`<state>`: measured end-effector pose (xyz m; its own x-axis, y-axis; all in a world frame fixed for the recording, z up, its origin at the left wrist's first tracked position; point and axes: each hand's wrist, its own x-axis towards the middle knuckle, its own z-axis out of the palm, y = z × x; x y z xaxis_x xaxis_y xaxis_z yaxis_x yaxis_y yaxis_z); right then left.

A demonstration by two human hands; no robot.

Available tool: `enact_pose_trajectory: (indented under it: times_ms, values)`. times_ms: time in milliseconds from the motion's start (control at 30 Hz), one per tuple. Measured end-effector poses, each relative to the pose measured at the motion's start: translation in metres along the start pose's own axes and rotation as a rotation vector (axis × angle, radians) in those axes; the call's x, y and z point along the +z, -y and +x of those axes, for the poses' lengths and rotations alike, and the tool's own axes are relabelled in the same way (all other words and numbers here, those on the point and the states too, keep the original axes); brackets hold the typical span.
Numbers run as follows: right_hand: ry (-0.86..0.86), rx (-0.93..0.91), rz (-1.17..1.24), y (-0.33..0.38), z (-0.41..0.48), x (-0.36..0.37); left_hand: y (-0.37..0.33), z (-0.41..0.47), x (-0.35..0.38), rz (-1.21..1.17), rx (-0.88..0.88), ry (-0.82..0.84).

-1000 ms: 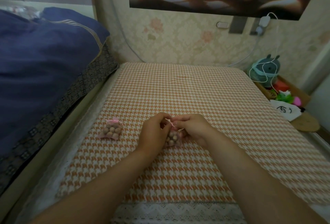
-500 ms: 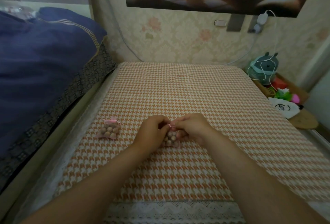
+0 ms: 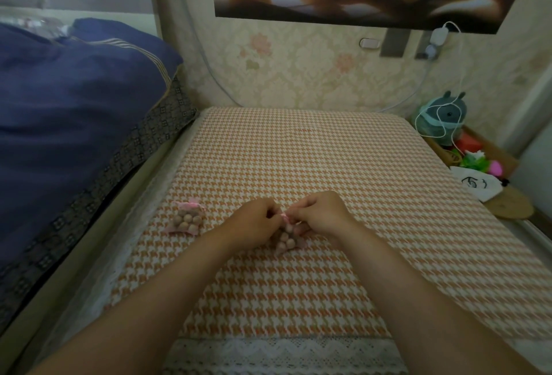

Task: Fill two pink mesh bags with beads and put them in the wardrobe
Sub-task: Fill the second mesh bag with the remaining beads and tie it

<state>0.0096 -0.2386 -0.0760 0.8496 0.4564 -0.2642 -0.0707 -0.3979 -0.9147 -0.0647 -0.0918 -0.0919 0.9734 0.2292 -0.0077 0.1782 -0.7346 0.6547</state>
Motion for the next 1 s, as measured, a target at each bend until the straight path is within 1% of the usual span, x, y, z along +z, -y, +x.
enact_pose_trajectory:
  times_ms: [67,167,367,433,533,633,700,800,900,1000]
  values:
    - [-0.011,-0.003,-0.009,0.0,0.0,0.0,0.0,-0.001,-0.003,0.072,0.043,-0.02]
    - [-0.03,-0.006,-0.027,0.0,0.001,0.001,0.001,-0.002,-0.005,0.097,0.061,-0.049]
    - [-0.049,-0.013,-0.016,0.0,0.001,0.003,0.001,-0.005,-0.01,0.01,0.018,-0.072]
    - [-0.067,-0.015,-0.003,0.0,0.0,0.002,0.001,-0.007,-0.01,-0.078,-0.025,-0.059]
    - [-0.088,-0.016,-0.006,0.0,-0.001,0.001,0.0,-0.01,-0.01,-0.119,-0.102,-0.01]
    - [-0.093,-0.013,-0.012,0.0,0.0,0.001,0.0,-0.013,-0.015,-0.032,-0.12,0.038]
    - [-0.089,-0.014,-0.015,0.001,-0.001,0.001,0.0,-0.014,-0.019,0.077,-0.103,0.042]
    - [-0.092,-0.012,-0.018,0.0,0.001,0.002,-0.004,-0.017,-0.023,0.164,-0.092,0.031]
    - [-0.116,0.006,-0.017,-0.005,0.004,-0.001,-0.005,-0.019,-0.026,0.184,-0.128,0.035]
    - [-0.103,0.032,-0.033,-0.008,0.006,-0.002,-0.002,-0.02,-0.028,0.165,-0.151,0.072]
